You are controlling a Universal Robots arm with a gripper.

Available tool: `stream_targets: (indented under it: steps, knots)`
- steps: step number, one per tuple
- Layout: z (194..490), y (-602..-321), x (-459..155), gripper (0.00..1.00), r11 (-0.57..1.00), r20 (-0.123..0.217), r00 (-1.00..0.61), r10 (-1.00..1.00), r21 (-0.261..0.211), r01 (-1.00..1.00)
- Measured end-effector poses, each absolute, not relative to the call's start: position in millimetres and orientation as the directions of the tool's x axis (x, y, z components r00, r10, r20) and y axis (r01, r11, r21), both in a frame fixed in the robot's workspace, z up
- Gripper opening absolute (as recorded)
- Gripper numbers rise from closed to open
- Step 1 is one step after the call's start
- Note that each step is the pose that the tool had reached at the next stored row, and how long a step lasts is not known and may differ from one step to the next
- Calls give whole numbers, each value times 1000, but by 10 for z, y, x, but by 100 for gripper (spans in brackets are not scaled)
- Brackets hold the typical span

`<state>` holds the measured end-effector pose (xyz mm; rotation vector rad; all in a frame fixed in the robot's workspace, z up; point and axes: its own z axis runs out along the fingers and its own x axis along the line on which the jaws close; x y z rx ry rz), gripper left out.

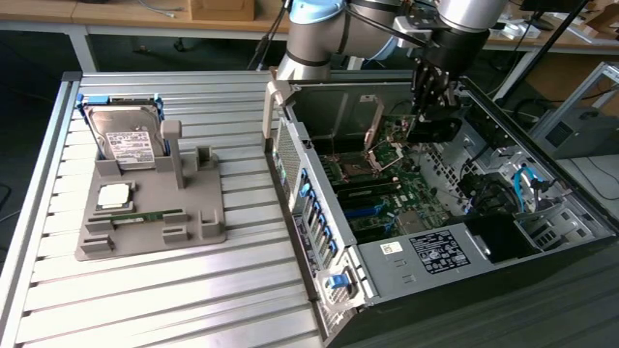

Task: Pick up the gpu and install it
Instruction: 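Insert the gpu into the slot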

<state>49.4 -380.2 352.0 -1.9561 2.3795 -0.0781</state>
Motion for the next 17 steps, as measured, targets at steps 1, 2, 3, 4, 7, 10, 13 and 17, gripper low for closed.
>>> stream_targets:
  steps: [1,2,3,4,7,10,13,17]
  knots:
    - [3519,-3802,494,27,179,-14,-178,-984,-77,-981]
    - [3519,-3802,494,27,170,-14,-170,-985,-77,-982]
    - [3519,-3802,494,27,160,-13,-160,-987,-78,-984]
    - [3519,-3802,494,27,150,-13,-150,-989,-78,-986]
    - [3518,-3802,494,27,100,-12,-100,-995,-78,-992]
    - [3515,-3802,494,27,18,-11,-17,-1000,-76,-997]
    - [3492,-3802,494,27,18,-9,-19,-1000,25,-1000]
    - [3458,-3856,489,27,18,-9,-19,-1000,25,-1000]
